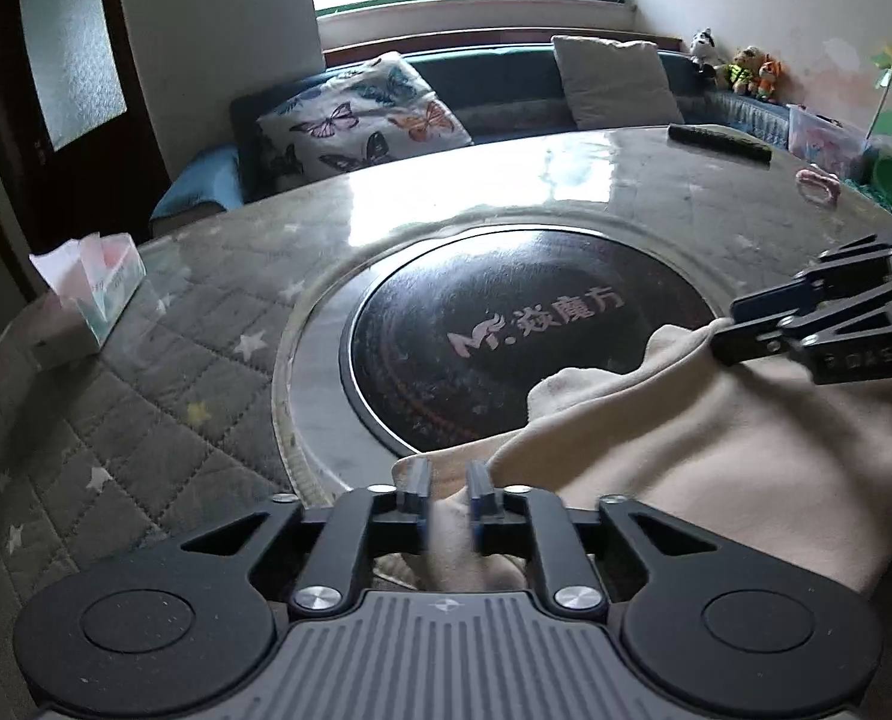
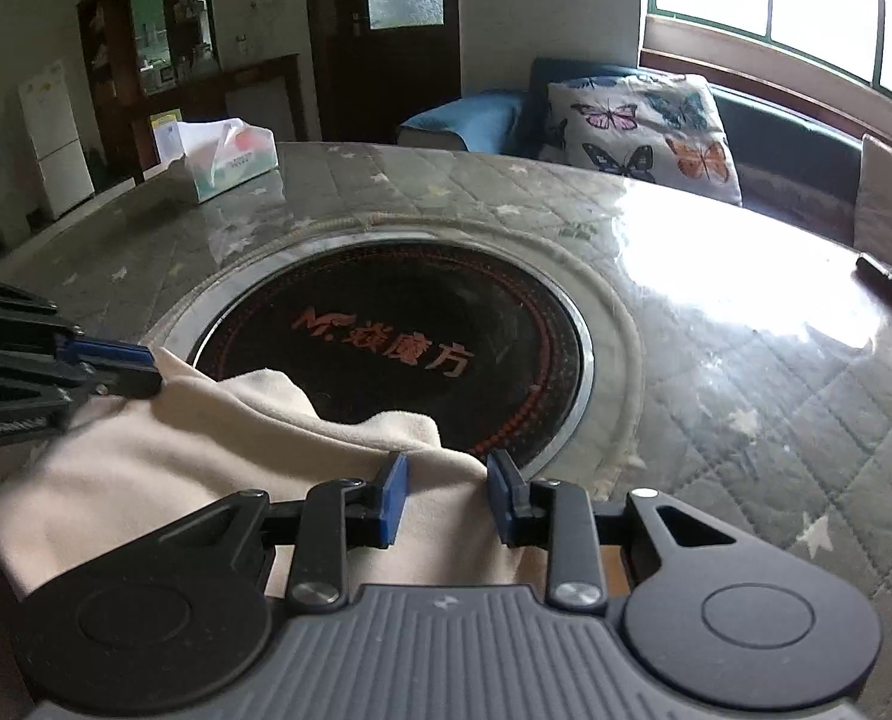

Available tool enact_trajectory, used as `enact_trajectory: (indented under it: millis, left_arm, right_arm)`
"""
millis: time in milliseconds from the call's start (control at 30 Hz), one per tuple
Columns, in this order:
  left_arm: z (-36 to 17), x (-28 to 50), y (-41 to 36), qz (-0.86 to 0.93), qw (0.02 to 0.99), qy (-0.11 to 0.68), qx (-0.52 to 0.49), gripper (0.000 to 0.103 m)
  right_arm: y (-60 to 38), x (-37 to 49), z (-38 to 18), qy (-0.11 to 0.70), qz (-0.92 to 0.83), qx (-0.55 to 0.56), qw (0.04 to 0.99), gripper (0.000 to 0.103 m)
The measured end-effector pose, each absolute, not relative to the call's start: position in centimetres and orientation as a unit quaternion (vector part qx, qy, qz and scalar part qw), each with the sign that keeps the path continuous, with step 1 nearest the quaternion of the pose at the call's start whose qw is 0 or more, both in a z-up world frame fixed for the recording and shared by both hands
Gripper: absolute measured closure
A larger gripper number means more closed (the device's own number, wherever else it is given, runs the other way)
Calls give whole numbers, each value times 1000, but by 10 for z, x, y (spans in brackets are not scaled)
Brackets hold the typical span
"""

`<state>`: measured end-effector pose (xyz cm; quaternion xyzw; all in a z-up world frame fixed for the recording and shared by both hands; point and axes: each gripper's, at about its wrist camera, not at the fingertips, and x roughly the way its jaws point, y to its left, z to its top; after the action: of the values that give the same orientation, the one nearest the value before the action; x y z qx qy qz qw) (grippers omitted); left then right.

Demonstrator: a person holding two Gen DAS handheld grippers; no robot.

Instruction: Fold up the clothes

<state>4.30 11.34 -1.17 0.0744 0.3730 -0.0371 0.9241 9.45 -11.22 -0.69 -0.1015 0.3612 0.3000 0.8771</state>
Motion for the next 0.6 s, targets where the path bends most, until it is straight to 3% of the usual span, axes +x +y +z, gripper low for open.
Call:
enact_trajectory:
  millis: [100, 433, 533, 600]
  left_arm:
    - [-8, 37, 114, -35, 927, 366, 70, 57]
    - [-1, 16, 113, -18, 933, 354, 58, 34]
    - [4, 9, 115, -6, 937, 345, 55, 18]
    - [8, 4, 119, 0, 941, 337, 45, 0]
  right_arm:
    - [-113, 85, 1, 350, 306, -108, 879, 70]
    - [-106, 29, 22, 320, 364, -135, 865, 65]
    - [-100, 10, 25, 310, 385, -149, 856, 58]
    - [-94, -2, 27, 305, 400, -159, 850, 58]
